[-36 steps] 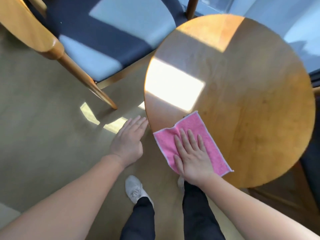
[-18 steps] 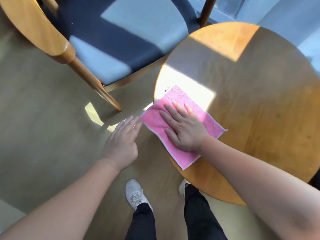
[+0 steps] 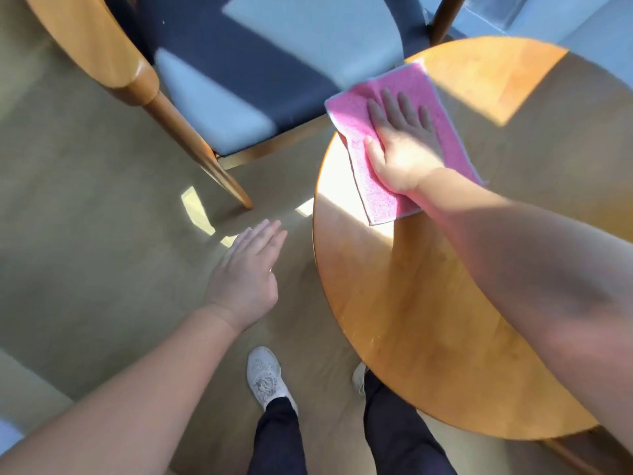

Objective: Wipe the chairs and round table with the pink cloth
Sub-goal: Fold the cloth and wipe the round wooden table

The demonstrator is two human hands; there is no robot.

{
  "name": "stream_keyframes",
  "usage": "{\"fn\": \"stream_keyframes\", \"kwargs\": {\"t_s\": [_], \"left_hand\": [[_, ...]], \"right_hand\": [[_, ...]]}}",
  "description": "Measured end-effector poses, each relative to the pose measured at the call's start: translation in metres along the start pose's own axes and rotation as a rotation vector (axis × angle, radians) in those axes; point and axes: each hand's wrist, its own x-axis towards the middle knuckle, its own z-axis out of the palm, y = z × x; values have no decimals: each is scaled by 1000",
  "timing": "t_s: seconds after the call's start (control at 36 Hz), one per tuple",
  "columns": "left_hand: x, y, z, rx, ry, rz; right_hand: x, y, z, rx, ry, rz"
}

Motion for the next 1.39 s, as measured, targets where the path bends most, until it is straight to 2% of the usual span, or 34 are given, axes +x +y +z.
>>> {"fn": "stream_keyframes", "kwargs": {"t_s": [0.11,0.31,0.42,0.53,0.69,0.97,1.28,1.39], "left_hand": [[-3,1,0,4,-12,3],[-17,3,-5,22,-57,47],[-27,3,-12,37,-71,57],[-30,4,-20,49,-80,78],[-20,0,-26,32,-49,101],[11,1,-31,32,2,97],[76,79,-13,39,-2,136],[93,113,10,38,-1,126]], "right_hand": [[-35,-18,12,-19,-5,-22],[-164,-57,50,62,-107,-168],[-222,-77,67,25,-148,-152],[-237,-88,68,24,-162,-94],[-205,-88,63,28,-162,-159],[-85,-71,28,74,-47,-224],[24,9,1,23,35,-75],[49,46,-10,92,83,-17]]}}
